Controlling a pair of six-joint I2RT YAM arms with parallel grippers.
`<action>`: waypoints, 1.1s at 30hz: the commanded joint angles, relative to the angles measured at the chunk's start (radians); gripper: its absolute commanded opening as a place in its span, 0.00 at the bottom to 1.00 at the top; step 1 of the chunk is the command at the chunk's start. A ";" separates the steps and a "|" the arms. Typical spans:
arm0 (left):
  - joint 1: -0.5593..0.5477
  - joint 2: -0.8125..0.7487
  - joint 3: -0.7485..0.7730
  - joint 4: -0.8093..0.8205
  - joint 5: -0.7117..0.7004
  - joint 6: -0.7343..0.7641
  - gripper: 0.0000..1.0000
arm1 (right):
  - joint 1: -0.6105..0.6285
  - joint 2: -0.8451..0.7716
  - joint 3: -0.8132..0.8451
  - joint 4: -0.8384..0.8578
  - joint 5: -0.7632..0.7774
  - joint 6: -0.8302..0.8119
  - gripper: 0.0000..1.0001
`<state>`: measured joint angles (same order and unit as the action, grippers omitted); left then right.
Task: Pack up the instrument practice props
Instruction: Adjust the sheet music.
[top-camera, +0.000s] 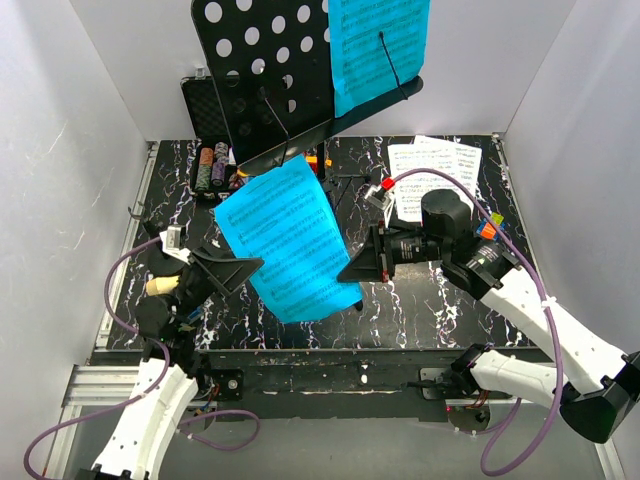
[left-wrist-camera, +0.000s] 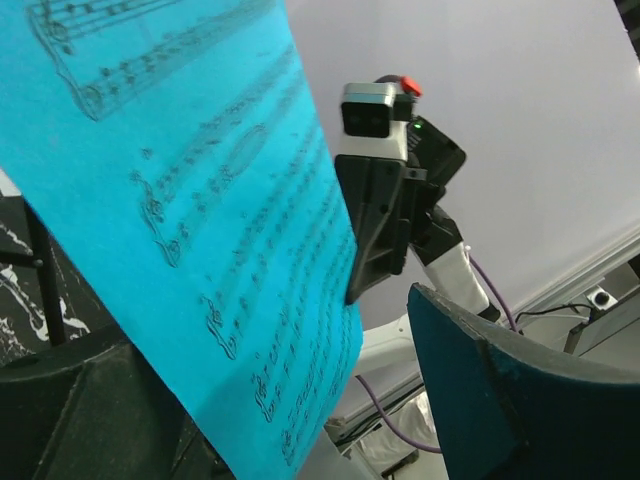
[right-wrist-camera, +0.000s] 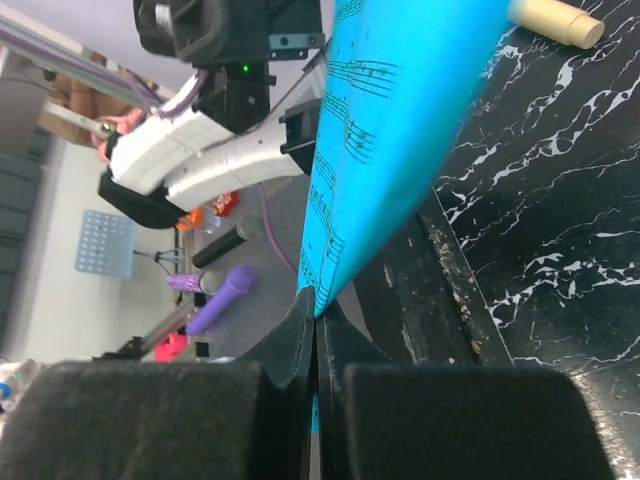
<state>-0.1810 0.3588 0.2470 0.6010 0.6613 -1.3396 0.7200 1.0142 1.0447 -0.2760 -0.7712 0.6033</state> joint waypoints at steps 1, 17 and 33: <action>-0.005 0.039 0.017 0.031 0.018 0.000 0.75 | 0.039 -0.016 0.055 -0.087 0.062 -0.132 0.01; -0.003 0.019 0.014 0.068 0.038 0.010 0.00 | 0.053 -0.045 0.058 -0.103 0.084 -0.119 0.56; -0.012 0.023 0.086 0.200 0.150 -0.007 0.00 | -0.152 -0.086 0.012 0.078 -0.148 0.110 0.90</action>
<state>-0.1848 0.3832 0.2829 0.7670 0.7685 -1.3468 0.5823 0.9493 1.0641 -0.2932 -0.8562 0.6575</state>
